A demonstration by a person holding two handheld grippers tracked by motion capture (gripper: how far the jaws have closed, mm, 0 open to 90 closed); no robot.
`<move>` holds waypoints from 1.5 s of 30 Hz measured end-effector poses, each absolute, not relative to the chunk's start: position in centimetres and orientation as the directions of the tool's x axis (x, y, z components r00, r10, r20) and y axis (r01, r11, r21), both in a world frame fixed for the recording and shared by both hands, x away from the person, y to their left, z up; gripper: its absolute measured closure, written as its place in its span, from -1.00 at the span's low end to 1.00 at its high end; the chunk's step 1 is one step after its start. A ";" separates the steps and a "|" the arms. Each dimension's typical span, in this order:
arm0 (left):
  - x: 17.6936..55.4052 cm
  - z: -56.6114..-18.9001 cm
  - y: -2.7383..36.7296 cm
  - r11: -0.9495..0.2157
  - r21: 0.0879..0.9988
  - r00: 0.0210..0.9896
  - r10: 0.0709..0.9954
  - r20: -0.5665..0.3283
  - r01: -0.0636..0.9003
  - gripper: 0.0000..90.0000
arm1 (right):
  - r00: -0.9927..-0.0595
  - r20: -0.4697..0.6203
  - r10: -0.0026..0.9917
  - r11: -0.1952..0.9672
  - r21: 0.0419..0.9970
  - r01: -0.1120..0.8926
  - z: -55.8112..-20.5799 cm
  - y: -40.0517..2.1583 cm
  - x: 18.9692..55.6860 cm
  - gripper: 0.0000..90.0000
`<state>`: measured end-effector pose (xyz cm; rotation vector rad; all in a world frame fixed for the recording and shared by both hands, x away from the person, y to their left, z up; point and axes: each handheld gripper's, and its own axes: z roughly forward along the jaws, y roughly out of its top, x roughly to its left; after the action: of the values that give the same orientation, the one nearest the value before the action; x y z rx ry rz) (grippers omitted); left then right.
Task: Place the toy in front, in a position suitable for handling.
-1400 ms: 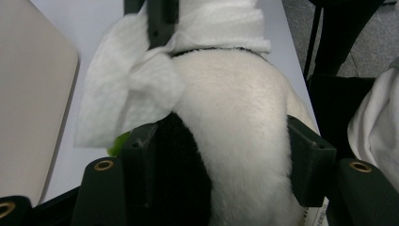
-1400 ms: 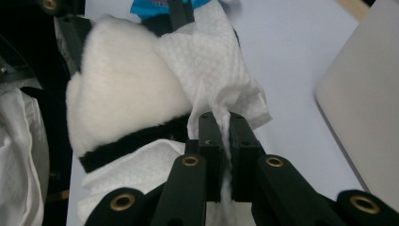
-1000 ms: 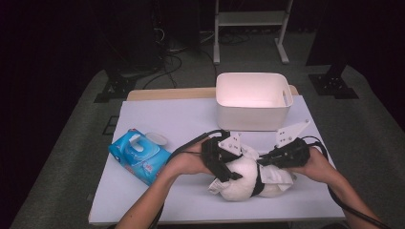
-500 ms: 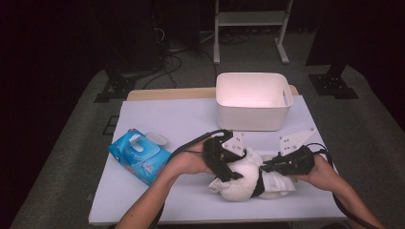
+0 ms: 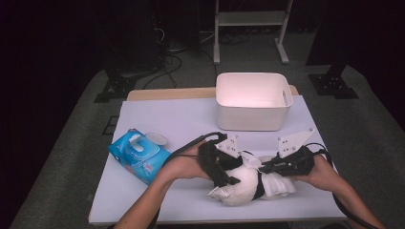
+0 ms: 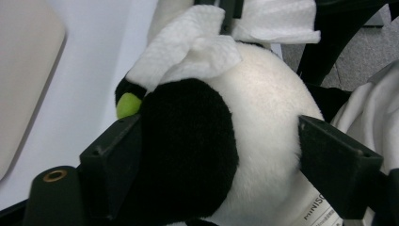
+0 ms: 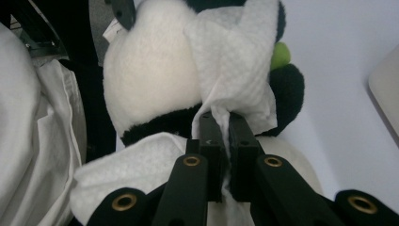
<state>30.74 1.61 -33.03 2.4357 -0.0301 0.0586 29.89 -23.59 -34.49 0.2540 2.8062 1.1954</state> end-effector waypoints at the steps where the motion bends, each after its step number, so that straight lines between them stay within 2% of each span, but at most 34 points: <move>1: 30.6 -33.1 1.6 -0.759 0.649 0.999 -0.014 0.053 -0.045 -0.57 | -0.984 -0.011 0.179 0.680 0.724 0.115 -34.4 -23.6 30.1 0.91; 5: 30.3 -33.3 1.8 -0.756 0.652 0.997 -0.030 0.065 -0.065 -0.52 | -0.982 -0.004 0.190 0.666 0.735 0.126 -34.2 -23.7 30.8 0.91; 10: 30.3 -33.2 2.0 -0.748 0.662 0.997 -0.003 0.075 -0.052 -0.56 | -0.980 0.017 0.196 0.664 0.733 0.146 -34.8 -24.0 31.4 0.91; 20: 31.3 -32.5 1.1 -0.764 0.642 0.993 0.005 0.117 -0.072 -0.55 | -0.972 0.027 0.235 0.657 0.732 0.179 -35.2 -25.0 30.4 0.92; 30: 31.5 -32.5 1.4 -0.766 0.641 0.996 0.004 0.095 -0.058 -0.56 | -0.970 0.024 0.241 0.650 0.738 0.180 -35.5 -24.9 29.5 0.92; 35: 30.9 -33.1 1.8 -0.749 0.662 0.997 0.014 0.071 -0.037 -0.55 | -0.972 -0.019 0.235 0.662 0.735 0.146 -35.2 -24.8 29.2 0.92; 45: 30.1 -33.4 2.1 -0.752 0.657 0.996 0.013 0.087 -0.048 -0.55 | -0.967 -0.015 0.255 0.642 0.750 0.157 -34.0 -27.2 29.6 0.91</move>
<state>30.12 2.14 -33.43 2.4196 -0.0245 0.1118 29.62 -27.18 -33.98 0.3451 2.7371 1.2333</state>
